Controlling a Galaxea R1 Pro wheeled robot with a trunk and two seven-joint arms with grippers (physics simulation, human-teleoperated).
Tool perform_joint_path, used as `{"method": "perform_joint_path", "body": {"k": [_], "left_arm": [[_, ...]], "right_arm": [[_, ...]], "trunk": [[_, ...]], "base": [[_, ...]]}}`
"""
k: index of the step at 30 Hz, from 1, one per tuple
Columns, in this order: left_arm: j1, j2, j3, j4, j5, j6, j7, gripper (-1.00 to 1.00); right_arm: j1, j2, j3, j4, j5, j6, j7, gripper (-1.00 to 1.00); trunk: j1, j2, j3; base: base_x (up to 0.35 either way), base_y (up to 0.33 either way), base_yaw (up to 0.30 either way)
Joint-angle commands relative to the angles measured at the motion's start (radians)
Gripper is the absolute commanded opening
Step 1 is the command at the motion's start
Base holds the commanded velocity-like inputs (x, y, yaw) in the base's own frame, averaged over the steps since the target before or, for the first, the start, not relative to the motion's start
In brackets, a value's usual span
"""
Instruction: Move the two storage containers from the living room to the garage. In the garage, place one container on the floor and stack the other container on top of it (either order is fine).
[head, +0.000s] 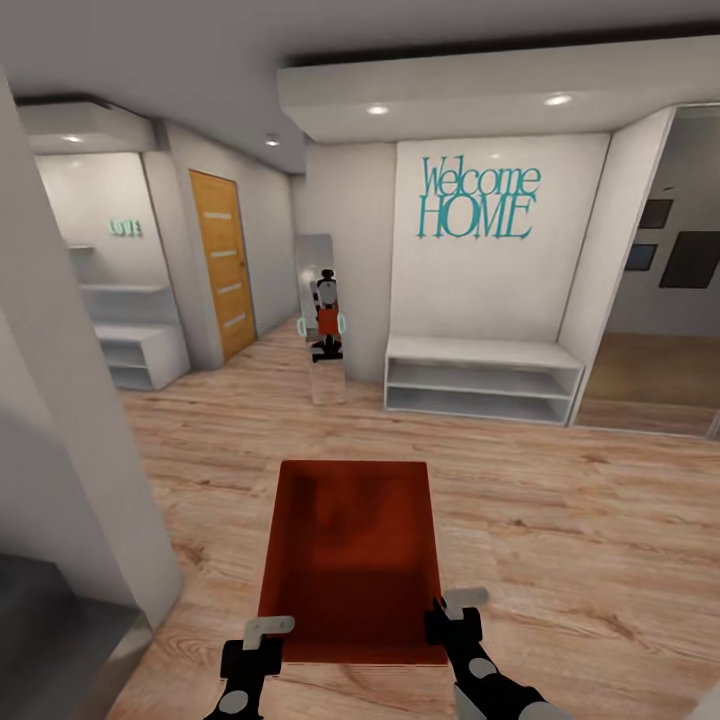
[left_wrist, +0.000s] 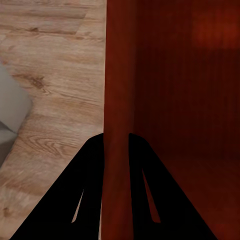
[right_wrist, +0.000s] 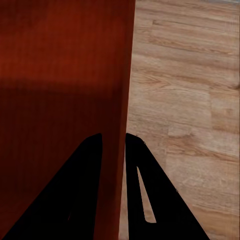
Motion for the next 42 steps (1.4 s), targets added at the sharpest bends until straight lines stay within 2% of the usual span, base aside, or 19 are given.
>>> {"method": "perform_joint_path", "body": {"k": [1,42], "left_arm": [[-0.001,0.0,0.015,-0.032,0.012,-0.048,0.01,-1.0],[-0.001,0.0,0.015,-0.032,0.012,-0.048,0.01,-1.0]], "right_arm": [[0.0,-0.005,-0.04,0.002,-0.025,-0.008,-0.041,-1.0],[0.0,-0.005,-0.04,0.002,-0.027,-0.008,-0.04,-1.0]], "trunk": [[0.001,-0.001,-0.001],[0.001,-0.001,-0.001]], "base": [[0.322,0.0,0.0],[0.322,0.0,0.0]]}}
